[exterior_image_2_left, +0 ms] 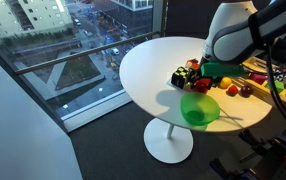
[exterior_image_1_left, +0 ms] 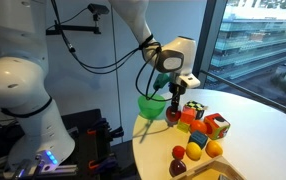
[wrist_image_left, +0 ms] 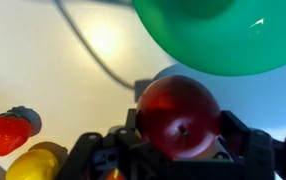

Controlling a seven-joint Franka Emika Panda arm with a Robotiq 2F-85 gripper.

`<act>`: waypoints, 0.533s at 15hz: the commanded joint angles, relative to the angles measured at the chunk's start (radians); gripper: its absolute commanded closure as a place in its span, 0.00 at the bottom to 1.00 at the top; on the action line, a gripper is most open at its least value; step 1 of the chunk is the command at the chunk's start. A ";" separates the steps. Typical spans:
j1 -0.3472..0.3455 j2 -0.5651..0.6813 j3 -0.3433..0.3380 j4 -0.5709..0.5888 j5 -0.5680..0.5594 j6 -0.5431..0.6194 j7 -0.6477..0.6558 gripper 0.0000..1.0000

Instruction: Slide the green bowl slightly backwards, pick up the red apple and put it in the green bowl

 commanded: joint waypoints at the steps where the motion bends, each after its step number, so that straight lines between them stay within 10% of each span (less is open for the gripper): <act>1: 0.014 -0.072 -0.006 -0.005 0.020 -0.055 -0.020 0.43; 8: 0.013 -0.195 0.016 -0.019 0.032 -0.123 -0.039 0.43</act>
